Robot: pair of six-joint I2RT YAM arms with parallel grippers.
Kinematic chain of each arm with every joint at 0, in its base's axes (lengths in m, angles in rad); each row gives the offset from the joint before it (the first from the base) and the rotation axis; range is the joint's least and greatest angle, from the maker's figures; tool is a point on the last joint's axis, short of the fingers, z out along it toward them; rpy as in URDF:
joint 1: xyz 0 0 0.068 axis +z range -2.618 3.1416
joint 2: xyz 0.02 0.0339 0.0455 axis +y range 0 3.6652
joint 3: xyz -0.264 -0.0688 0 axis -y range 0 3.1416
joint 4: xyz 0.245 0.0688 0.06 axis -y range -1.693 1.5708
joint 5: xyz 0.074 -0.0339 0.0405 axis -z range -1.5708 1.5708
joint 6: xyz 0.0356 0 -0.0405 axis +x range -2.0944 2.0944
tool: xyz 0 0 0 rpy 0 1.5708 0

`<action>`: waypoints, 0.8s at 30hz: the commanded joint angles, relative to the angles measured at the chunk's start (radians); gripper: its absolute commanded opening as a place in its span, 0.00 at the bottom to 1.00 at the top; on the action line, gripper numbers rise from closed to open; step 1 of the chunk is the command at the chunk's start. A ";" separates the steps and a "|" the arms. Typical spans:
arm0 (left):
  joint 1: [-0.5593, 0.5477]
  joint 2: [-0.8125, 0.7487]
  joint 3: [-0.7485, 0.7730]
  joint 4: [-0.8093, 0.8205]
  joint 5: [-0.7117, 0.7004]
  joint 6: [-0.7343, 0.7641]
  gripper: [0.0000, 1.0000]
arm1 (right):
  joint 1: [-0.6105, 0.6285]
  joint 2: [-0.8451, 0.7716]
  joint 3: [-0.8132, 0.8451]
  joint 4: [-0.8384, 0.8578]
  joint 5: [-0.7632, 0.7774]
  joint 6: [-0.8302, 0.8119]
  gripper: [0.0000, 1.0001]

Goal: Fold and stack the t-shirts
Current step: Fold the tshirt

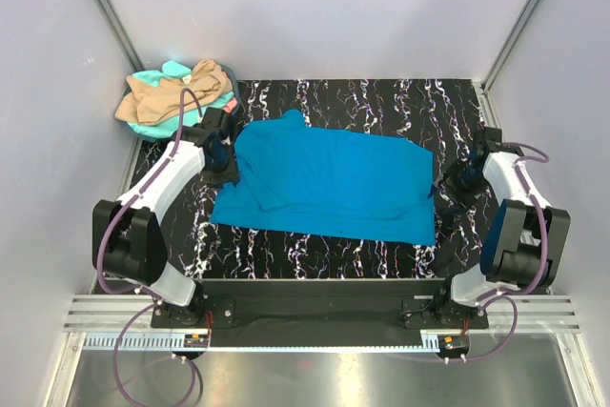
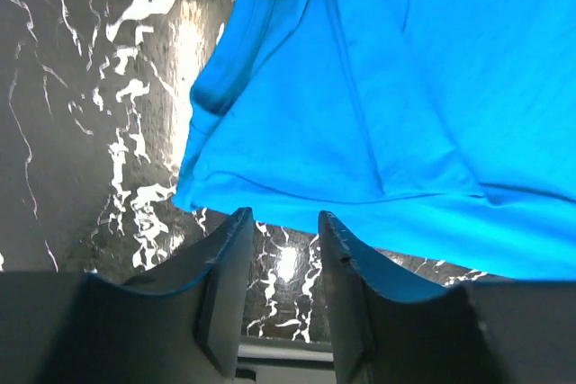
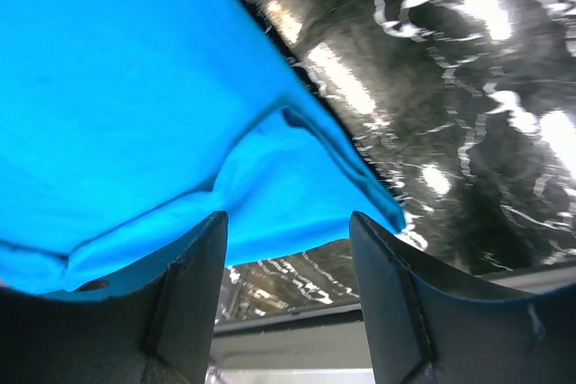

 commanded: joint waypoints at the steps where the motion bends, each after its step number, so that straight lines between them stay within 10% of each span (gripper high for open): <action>1: 0.007 0.018 0.004 -0.036 -0.065 -0.041 0.45 | -0.001 0.030 0.002 0.038 -0.104 -0.016 0.64; 9: -0.006 0.039 -0.070 0.203 0.361 0.011 0.41 | 0.005 0.077 0.002 0.058 -0.100 -0.010 0.59; 24: -0.012 0.164 0.007 0.163 0.328 0.050 0.38 | 0.005 0.183 -0.005 0.115 -0.067 0.060 0.30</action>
